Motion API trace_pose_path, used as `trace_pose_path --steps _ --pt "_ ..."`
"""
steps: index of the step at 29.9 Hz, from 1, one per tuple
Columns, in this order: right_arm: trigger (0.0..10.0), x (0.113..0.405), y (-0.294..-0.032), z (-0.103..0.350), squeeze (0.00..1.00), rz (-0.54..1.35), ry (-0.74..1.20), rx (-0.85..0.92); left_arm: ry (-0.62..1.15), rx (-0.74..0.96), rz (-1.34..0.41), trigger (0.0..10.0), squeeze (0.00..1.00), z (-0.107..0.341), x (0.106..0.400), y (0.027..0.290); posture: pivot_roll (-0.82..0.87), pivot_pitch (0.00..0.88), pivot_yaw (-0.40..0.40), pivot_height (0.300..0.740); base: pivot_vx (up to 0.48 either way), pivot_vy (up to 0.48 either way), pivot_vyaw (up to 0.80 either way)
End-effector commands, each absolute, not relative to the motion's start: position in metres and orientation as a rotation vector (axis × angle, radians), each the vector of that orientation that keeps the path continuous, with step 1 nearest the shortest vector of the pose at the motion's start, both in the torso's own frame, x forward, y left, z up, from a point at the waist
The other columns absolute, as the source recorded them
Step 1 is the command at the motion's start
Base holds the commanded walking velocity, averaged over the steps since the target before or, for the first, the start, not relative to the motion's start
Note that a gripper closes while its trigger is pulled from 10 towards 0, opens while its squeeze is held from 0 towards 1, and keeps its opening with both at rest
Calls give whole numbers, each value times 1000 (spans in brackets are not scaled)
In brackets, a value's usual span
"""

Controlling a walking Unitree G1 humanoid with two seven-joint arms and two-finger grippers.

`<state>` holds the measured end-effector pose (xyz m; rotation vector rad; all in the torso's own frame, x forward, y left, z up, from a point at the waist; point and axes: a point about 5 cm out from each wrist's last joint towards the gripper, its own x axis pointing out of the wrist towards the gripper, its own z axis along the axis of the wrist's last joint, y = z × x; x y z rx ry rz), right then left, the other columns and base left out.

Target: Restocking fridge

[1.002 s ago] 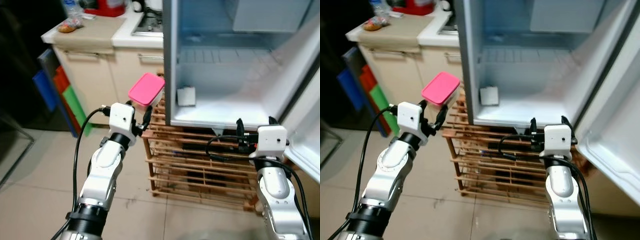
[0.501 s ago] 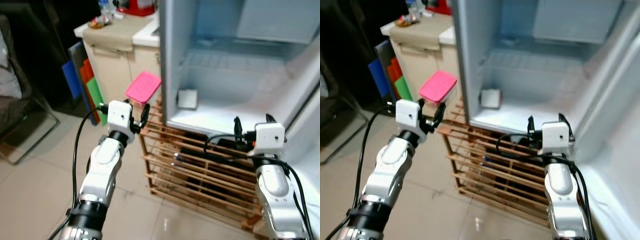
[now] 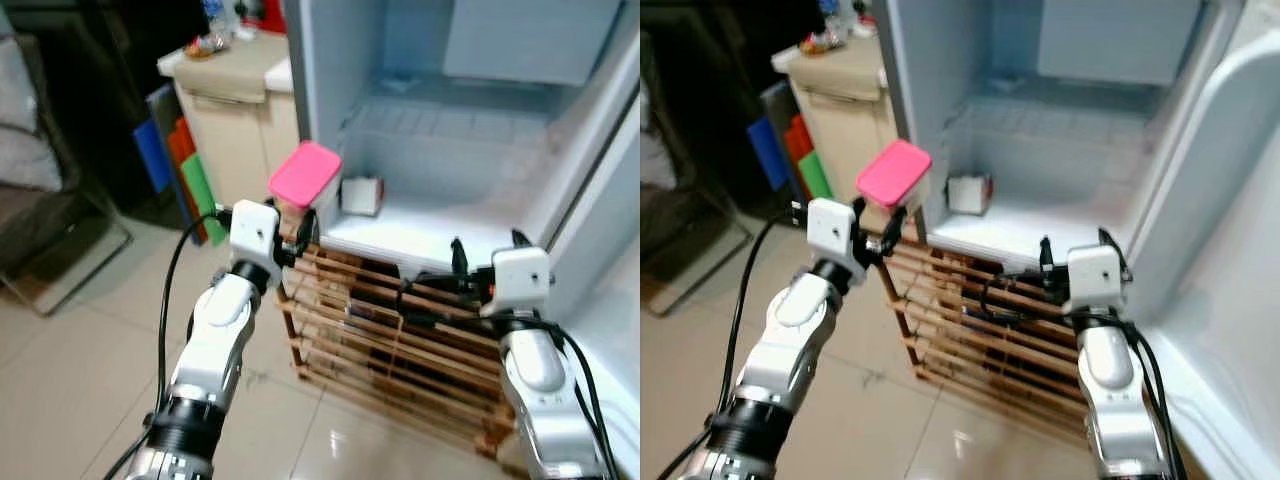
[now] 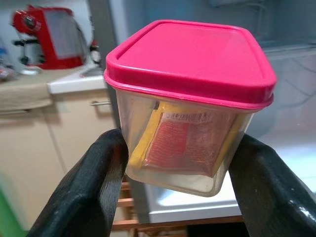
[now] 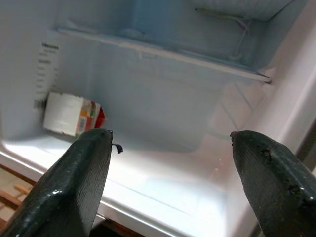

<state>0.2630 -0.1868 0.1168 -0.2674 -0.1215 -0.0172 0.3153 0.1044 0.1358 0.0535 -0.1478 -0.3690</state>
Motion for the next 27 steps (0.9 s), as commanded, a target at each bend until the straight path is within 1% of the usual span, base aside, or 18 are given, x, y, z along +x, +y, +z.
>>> trace_pose_path --steps 1,5,9,12,17,20,24,25,27 --pt "10000 261 -201 121 0 -74 -134 -266 -145 66 -377 10000 0 136 320 106 -172 0 64 740 0 0 0" --pt "10000 261 -194 123 0 -13 -140 -259 -109 61 -359 10000 0 132 332 108 -173 0 59 740 0 0 0" --pt "10000 253 -175 119 0 177 -85 -225 -71 42 -338 10000 0 131 347 108 -188 0 54 740 0 0 0" --pt "10000 247 -175 115 0 208 -54 -222 -66 34 -350 10000 0 134 355 103 -209 2 46 740 0 0 0" --pt "10000 227 -185 108 0 230 18 -248 -41 2 -413 10000 0 138 368 82 -272 49 46 740 0 0 0" --pt "10000 216 -194 108 0 186 38 -264 -46 2 -474 10000 0 139 368 70 -308 51 67 740 0 0 0" --pt "10000 215 -197 110 0 137 25 -264 -86 17 -520 10000 0 139 361 64 -328 41 96 740 0 0 0" --pt "10000 216 -197 110 0 125 17 -261 -112 32 -547 10000 0 140 356 61 -331 37 102 740 0 0 0" --pt "10000 218 -196 115 0 98 -10 -252 -240 39 -596 10000 0 155 345 50 -330 31 115 740 0 0 0"
